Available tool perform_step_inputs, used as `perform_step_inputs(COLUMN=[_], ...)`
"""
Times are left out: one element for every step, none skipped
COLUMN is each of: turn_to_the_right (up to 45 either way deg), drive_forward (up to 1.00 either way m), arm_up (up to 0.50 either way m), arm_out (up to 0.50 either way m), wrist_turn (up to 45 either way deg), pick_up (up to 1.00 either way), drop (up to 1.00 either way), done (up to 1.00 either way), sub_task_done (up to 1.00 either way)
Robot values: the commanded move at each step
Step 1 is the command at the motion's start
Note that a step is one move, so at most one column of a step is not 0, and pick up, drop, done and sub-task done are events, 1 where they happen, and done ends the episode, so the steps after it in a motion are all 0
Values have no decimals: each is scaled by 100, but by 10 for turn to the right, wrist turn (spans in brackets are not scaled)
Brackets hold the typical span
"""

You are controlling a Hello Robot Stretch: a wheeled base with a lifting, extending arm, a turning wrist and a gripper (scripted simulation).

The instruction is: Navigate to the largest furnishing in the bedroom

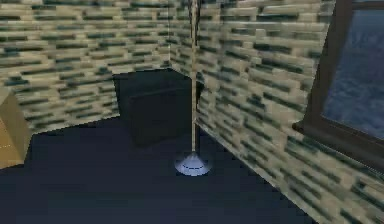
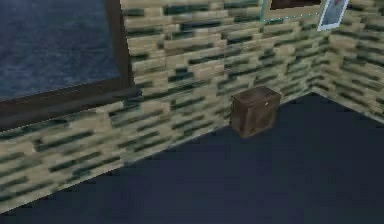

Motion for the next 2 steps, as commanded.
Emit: perform_step_inputs(turn_to_the_right=[-450,-450], drive_forward=[0,0], arm_up=[0,0], arm_out=[0,0], wrist_turn=[0,0], pick_up=[0,0], drop=[0,0], done=[0,0], sub_task_done=[0,0])
